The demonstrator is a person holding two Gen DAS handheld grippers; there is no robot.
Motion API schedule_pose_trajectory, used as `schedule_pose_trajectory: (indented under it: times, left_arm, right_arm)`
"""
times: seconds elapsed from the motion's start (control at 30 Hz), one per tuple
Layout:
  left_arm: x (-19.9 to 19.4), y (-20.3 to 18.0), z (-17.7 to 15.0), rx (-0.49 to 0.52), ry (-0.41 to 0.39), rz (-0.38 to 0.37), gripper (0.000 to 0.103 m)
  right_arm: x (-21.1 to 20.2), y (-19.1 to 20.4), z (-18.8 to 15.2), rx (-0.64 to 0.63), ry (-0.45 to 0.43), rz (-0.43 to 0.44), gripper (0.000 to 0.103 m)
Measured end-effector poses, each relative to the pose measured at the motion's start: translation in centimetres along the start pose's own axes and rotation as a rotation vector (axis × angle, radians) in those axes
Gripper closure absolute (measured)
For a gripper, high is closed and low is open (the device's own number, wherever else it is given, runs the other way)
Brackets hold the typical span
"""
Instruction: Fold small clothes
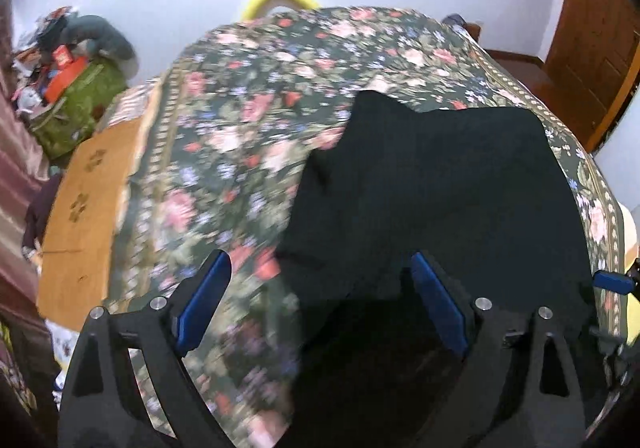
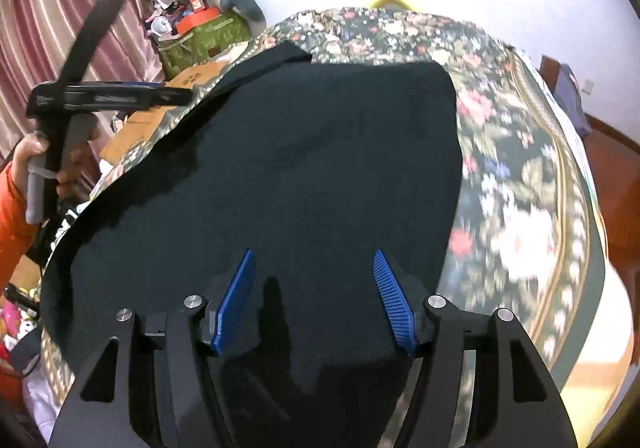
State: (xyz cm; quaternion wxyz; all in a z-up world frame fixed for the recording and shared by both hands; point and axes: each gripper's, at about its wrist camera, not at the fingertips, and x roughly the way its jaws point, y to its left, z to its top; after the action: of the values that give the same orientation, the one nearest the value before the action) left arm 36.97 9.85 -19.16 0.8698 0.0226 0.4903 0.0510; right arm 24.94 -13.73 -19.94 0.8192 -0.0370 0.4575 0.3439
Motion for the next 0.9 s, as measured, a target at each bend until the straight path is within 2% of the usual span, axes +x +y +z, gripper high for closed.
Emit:
schedule_pose_trajectory:
  times: [0.1, 0.23, 0.3, 0.37, 0.4, 0.43, 0.47, 0.53, 0.6, 0.7, 0.9]
  left_arm:
    - [2.9, -1.2, 1.7, 0.025, 0.034, -0.003, 0.011]
    - [4.5, -0.4, 3.5, 0.083, 0.001, 0.091, 0.011]
    - [4.6, 1.7, 3.8, 0.069, -0.018, 0.138, 0.011]
    - [5.5, 4.5, 4.2, 0.027, -0.002, 0.206, 0.011]
    - [6.4, 6.4, 4.4, -0.009, 0.026, 0.288, 0.016]
    - [6.8, 7.8, 4.3, -0.031, 0.046, 0.325, 0.025]
    - [7.0, 9.2, 4.1, -0.063, 0.069, 0.334, 0.027]
    - [6.4, 11.8, 2.9, -0.158, 0.096, 0.263, 0.027]
    - [4.9, 12.8, 1.4, -0.212, 0.094, 0.175, 0.027]
    - [1.7, 11.8, -1.0, -0.204, 0.073, 0.11, 0.026]
    - [-4.2, 7.3, -6.5, -0.158, 0.072, -0.064, 0.024]
  right_arm:
    - [1.7, -0.3, 0.8, -0.01, 0.017, -0.008, 0.045]
    - [3.4, -0.9, 0.2, -0.019, 0.062, 0.009, 0.044]
    - [3.2, -1.0, -0.1, -0.032, 0.051, 0.022, 0.043]
    - [2.9, -1.2, -0.6, -0.025, 0.05, 0.037, 0.043]
    - [2.8, -1.3, -0.7, -0.018, 0.049, 0.041, 0.043]
    - [2.6, -1.4, -0.8, -0.01, 0.048, 0.044, 0.043]
    - [2.5, -1.5, -0.8, -0.002, 0.047, 0.046, 0.043]
    - [2.2, -1.6, -1.0, 0.02, 0.043, 0.052, 0.043]
    - [1.7, -1.7, -1.2, 0.05, 0.037, 0.059, 0.043]
    - [0.9, -1.7, -1.0, 0.069, 0.035, 0.041, 0.043]
    - [-2.9, -0.8, -1.6, 0.067, -0.009, -0.01, 0.043]
